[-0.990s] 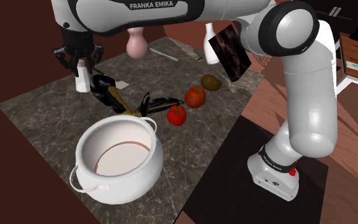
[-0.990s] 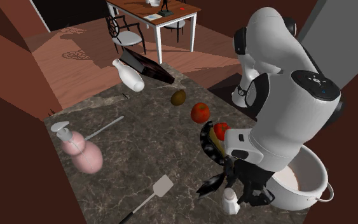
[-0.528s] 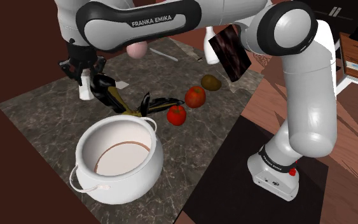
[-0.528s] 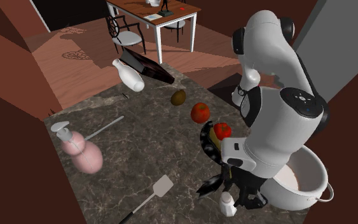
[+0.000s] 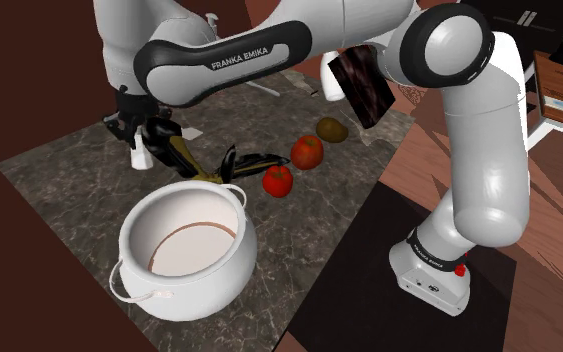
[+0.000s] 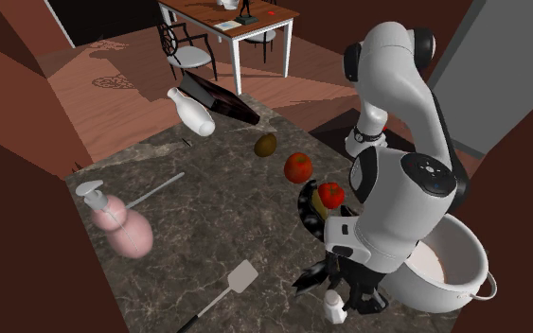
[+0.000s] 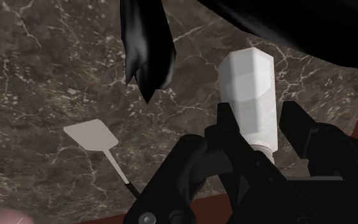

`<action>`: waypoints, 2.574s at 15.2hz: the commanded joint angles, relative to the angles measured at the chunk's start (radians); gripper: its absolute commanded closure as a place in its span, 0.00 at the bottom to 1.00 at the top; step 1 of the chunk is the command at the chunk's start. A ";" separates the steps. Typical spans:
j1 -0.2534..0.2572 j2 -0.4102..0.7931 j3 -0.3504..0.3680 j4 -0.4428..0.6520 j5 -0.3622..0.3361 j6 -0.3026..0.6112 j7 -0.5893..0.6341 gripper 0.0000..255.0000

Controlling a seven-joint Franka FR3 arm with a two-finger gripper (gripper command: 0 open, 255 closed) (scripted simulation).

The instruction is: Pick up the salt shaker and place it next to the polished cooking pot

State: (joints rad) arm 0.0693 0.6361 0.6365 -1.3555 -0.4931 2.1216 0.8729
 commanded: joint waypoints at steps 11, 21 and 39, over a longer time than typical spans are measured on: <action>0.008 0.049 -0.036 -0.078 -0.040 0.123 0.037 1.00; 0.012 0.068 -0.047 -0.093 -0.054 0.154 0.048 1.00; -0.022 -0.023 -0.008 -0.120 -0.008 0.095 0.028 0.00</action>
State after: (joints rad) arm 0.0474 0.6130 0.6286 -1.4754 -0.5015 2.2165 0.9006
